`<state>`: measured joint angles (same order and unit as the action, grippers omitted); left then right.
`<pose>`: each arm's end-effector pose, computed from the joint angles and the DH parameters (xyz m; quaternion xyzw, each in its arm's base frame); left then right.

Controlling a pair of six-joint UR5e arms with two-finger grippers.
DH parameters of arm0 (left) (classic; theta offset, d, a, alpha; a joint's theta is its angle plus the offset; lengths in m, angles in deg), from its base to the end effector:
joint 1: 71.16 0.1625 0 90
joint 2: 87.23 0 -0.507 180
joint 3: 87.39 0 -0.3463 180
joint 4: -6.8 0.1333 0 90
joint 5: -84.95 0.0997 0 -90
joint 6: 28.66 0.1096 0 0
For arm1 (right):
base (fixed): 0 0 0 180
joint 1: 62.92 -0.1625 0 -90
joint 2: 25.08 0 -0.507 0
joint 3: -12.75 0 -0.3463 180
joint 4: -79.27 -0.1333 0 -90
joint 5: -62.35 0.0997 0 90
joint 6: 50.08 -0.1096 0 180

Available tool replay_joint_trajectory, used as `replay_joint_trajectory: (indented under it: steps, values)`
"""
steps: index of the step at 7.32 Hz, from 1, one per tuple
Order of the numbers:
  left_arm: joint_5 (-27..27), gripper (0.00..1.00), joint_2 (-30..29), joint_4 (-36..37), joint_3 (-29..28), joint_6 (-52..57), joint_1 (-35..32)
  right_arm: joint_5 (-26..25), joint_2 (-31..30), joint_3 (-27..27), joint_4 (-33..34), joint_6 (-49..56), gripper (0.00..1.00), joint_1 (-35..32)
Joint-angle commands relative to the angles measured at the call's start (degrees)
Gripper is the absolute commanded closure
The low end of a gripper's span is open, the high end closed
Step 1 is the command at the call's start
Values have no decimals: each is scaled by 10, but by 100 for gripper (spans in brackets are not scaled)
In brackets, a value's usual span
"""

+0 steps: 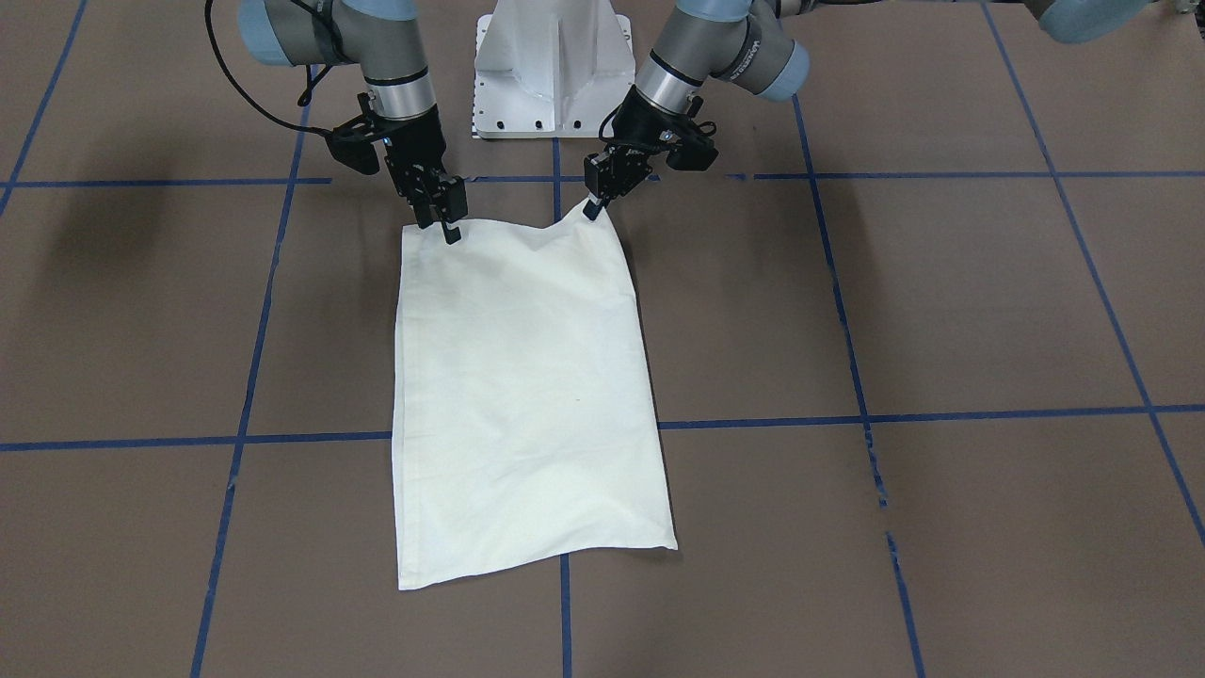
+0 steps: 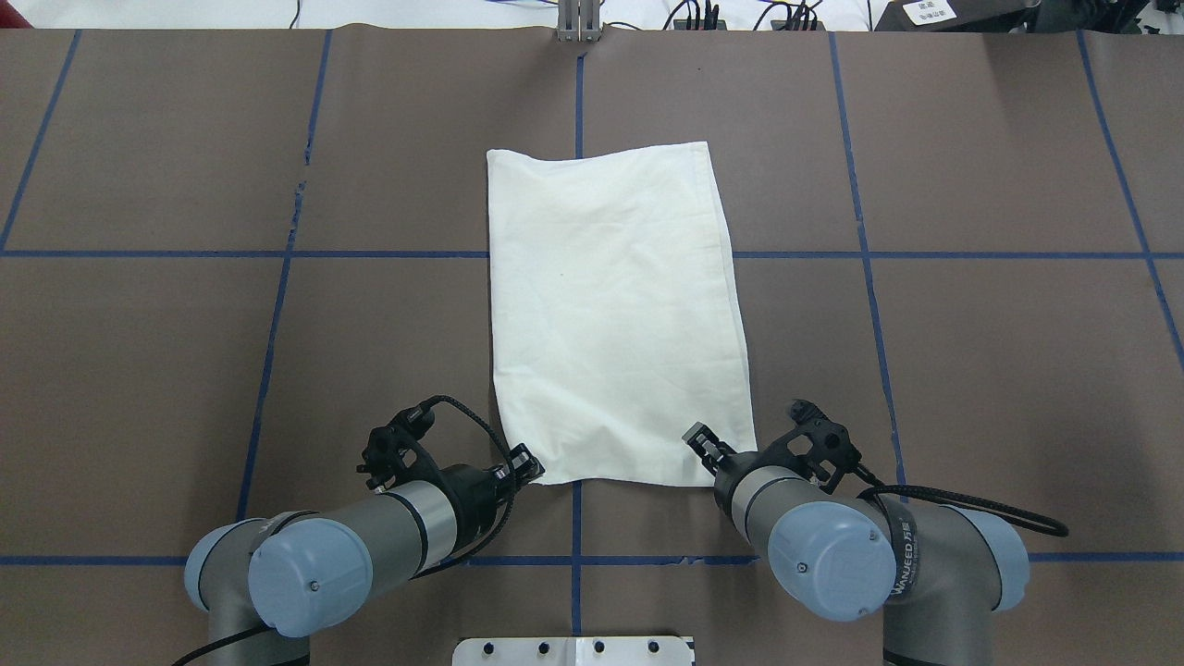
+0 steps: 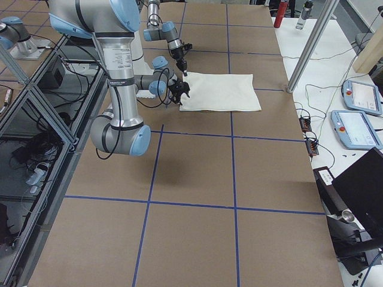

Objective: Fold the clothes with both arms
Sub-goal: 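Grasp the near corners of the folded shirt with both grippers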

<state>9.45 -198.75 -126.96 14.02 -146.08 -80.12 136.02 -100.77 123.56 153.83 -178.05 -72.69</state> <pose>0.5705 -0.2527 0.3733 -0.0010 0.6233 -0.3173 0.7147 -0.5173 -0.2556 0.4444 0.0216 -0.4413 0.4177 0.7940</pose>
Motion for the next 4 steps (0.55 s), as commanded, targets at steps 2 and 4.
replay_joint_trajectory:
  steps: [2,4]
  values:
    - [0,100,0,0,4,0,0,-4,2,-12,0,2,30,2]
    - [0,100,1,0,5,0,0,-9,10,-19,0,1,33,2]
